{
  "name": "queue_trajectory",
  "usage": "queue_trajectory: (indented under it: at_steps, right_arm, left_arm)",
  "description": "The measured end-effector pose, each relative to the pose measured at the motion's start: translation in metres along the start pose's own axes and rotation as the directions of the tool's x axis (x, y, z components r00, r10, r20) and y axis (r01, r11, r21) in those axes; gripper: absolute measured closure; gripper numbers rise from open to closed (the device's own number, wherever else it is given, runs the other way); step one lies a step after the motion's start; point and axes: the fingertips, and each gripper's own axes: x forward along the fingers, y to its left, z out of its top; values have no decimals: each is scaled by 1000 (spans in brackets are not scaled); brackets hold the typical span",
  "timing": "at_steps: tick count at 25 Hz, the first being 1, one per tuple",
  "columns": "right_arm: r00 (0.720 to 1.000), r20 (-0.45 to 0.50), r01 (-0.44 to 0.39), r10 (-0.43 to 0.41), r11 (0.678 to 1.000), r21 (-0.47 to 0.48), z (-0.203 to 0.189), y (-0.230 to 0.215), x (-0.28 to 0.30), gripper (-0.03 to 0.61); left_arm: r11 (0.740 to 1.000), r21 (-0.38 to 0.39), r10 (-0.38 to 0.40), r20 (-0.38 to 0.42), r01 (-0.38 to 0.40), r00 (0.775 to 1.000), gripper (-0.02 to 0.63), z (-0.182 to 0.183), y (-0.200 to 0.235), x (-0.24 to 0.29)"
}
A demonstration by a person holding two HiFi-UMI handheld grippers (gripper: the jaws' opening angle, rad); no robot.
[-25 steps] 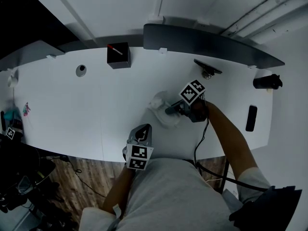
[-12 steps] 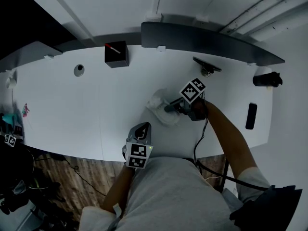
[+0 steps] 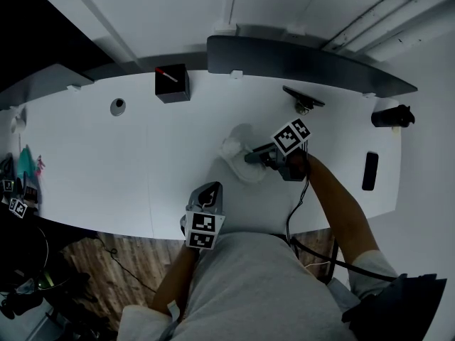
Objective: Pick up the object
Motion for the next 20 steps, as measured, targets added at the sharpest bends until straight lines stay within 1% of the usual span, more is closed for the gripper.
queue_trajectory:
  at_steps: [4, 7, 9, 12, 15, 20]
  right_arm:
    - [998, 66, 1, 2, 999, -36, 6, 10, -7, 445]
    - [991, 131, -12, 22, 997, -74, 13, 24, -14, 445]
    - [983, 181, -16, 36, 994, -112, 18, 35, -21, 445]
    - [964, 263, 21, 33, 979, -201, 26, 52, -34, 445]
    - [940, 341, 85, 24, 950, -301, 32, 75, -47, 445]
    - [896, 443, 208, 10, 874, -440, 35, 111, -64, 445]
  left_arm:
    - [1000, -13, -5, 8, 5, 1000, 612, 2, 1, -1]
    - [1000, -24, -12, 18, 12, 1000, 612, 4, 0, -3]
    - [1000, -25, -12, 26, 13, 1000, 612, 6, 0, -5]
    - [1000, -20, -9, 41, 9, 999, 612, 10, 1, -9]
    - [1000, -13, -5, 62, 6, 998, 612, 17, 2, -13]
    - [1000, 7, -3, 98, 2, 995, 612, 30, 0, -21]
